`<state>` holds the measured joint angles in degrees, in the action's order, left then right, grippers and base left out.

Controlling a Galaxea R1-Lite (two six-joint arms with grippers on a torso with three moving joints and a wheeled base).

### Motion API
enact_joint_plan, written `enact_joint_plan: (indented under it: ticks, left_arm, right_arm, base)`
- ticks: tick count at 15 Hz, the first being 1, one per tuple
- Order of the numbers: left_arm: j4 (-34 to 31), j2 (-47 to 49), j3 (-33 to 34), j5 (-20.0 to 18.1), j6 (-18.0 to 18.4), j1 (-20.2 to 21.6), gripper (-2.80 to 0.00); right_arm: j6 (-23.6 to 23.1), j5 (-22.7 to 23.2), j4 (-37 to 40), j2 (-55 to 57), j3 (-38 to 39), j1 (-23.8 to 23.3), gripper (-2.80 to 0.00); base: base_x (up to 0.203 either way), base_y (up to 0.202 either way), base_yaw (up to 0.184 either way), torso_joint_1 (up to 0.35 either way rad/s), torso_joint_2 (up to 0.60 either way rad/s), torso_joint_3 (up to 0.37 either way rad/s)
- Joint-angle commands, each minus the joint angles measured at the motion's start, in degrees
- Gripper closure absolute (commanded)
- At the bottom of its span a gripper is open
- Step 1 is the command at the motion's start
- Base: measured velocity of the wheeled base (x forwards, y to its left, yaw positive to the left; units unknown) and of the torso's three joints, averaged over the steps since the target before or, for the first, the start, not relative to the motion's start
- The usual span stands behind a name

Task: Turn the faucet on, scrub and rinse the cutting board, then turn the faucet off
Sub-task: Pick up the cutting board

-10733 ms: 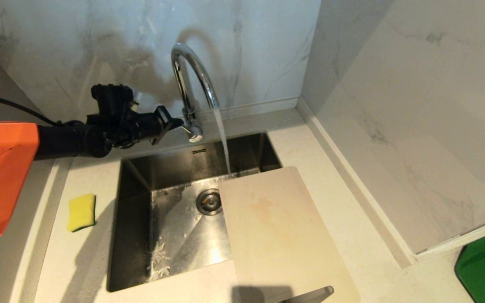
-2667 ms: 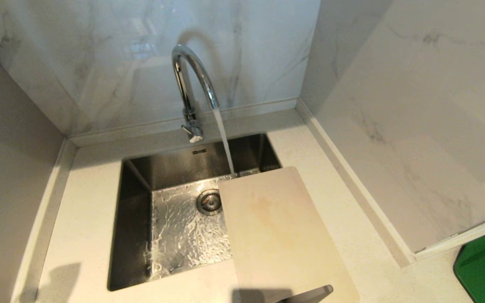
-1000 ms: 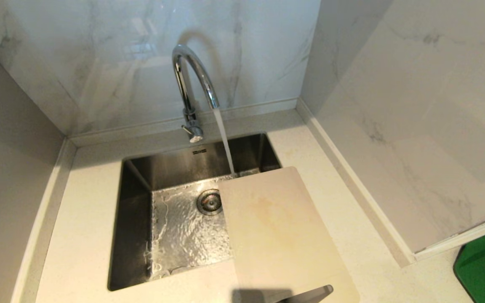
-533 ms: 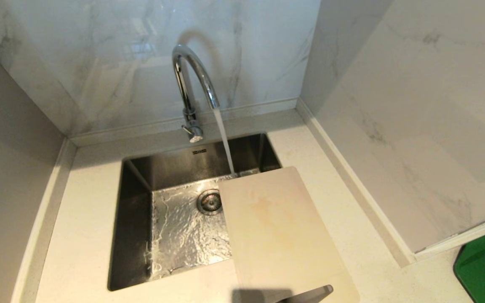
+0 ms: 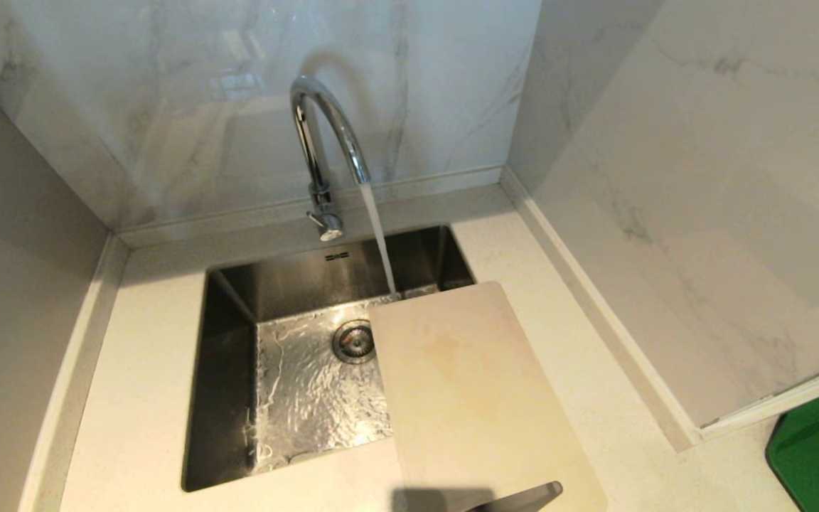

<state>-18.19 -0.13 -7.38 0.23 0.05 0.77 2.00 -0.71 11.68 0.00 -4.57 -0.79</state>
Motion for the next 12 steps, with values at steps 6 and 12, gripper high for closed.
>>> enact_joint_plan:
  ticks: [6, 12]
  left_arm:
    - [-0.18, -0.04, -0.01, 0.05, 0.04, 0.02, 0.0]
    - [-0.18, -0.04, 0.08, -0.05, 0.13, 0.02, 0.0]
  right_arm:
    - [0.02, 0.0, 0.01, -0.06, 0.0, 0.0, 0.0]
    - [0.02, 0.0, 0.03, -0.09, 0.0, 0.0, 0.0]
  base:
    - [0.0, 0.0, 0.0, 0.0, 0.0, 0.0]
    - [0.0, 0.0, 0.0, 0.0, 0.0, 0.0]
